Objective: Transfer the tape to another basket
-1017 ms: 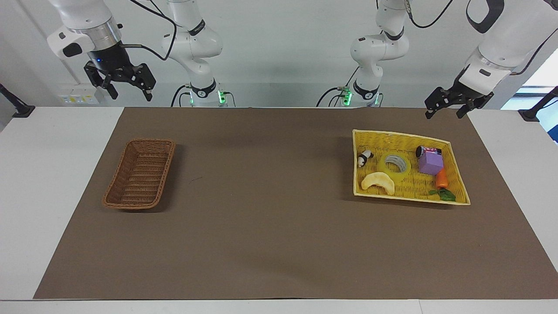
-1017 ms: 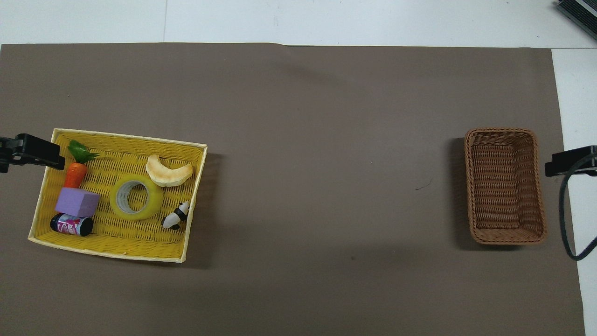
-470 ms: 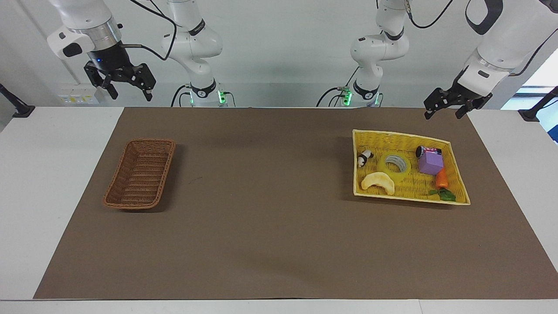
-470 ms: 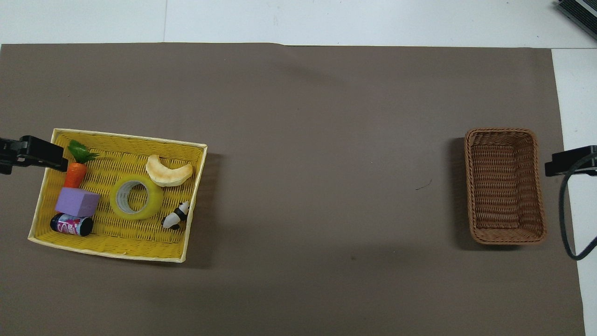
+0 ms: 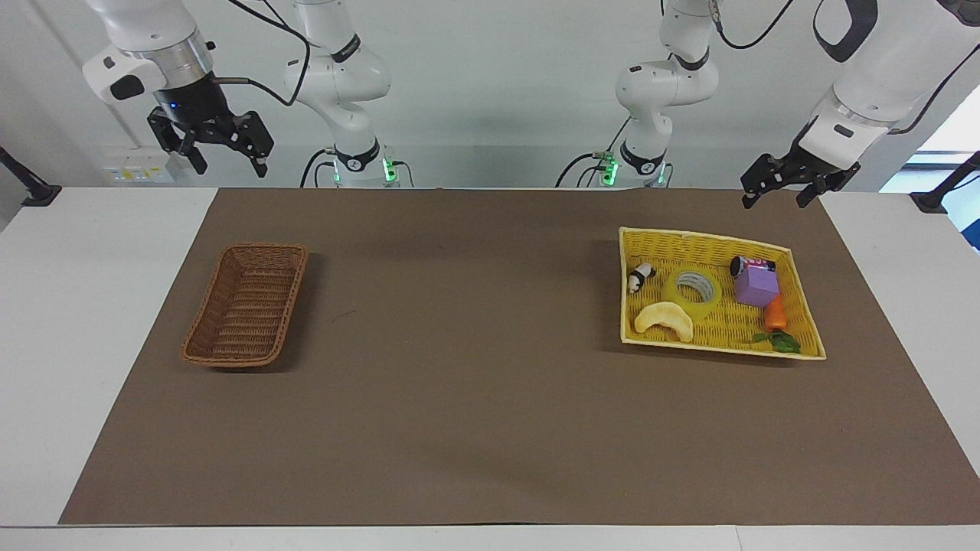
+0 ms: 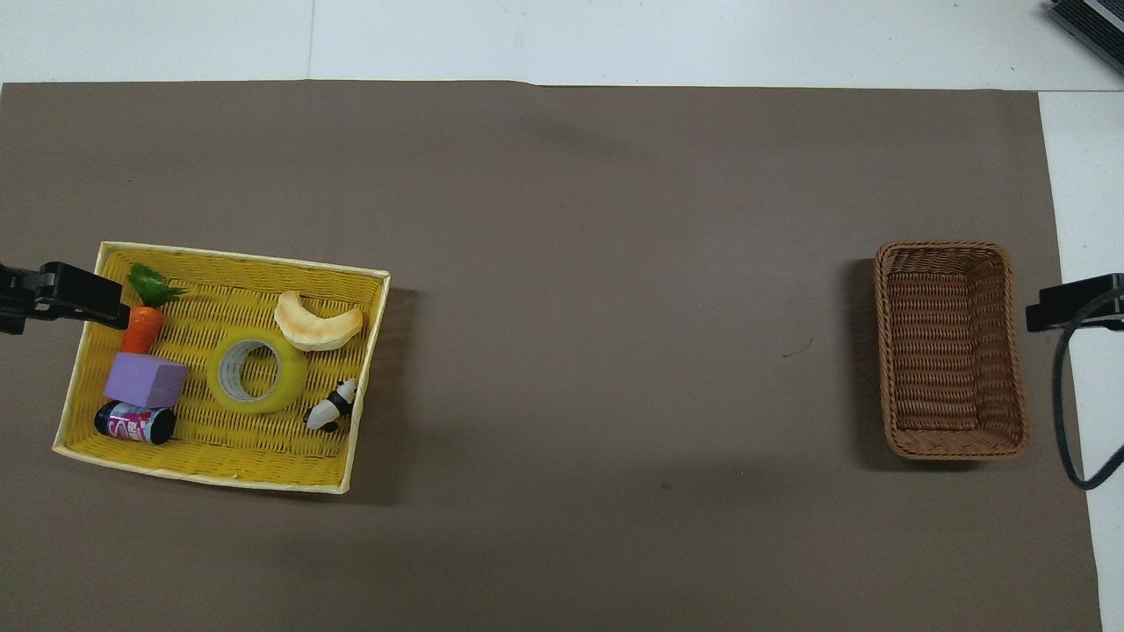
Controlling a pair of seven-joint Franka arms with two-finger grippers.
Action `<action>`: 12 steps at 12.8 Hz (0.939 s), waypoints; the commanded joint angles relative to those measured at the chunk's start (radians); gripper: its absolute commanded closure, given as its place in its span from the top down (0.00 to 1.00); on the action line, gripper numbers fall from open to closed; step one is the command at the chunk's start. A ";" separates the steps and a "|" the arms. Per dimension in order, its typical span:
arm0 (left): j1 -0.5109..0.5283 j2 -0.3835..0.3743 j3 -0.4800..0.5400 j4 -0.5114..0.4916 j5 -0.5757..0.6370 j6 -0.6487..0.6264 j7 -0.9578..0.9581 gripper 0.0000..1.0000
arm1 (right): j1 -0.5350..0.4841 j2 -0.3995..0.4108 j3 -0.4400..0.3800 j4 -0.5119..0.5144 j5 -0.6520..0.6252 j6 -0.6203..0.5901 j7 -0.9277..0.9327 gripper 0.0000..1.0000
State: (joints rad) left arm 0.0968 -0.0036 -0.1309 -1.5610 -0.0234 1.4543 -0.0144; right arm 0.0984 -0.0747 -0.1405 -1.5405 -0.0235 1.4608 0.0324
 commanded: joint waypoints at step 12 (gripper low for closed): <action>0.003 -0.064 0.004 -0.119 0.011 0.078 0.018 1.00 | -0.011 -0.011 0.005 -0.010 0.013 -0.013 0.011 1.00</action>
State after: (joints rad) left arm 0.0970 -0.0303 -0.1299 -1.6317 -0.0234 1.5005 -0.0142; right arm 0.0982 -0.0747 -0.1407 -1.5413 -0.0235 1.4608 0.0324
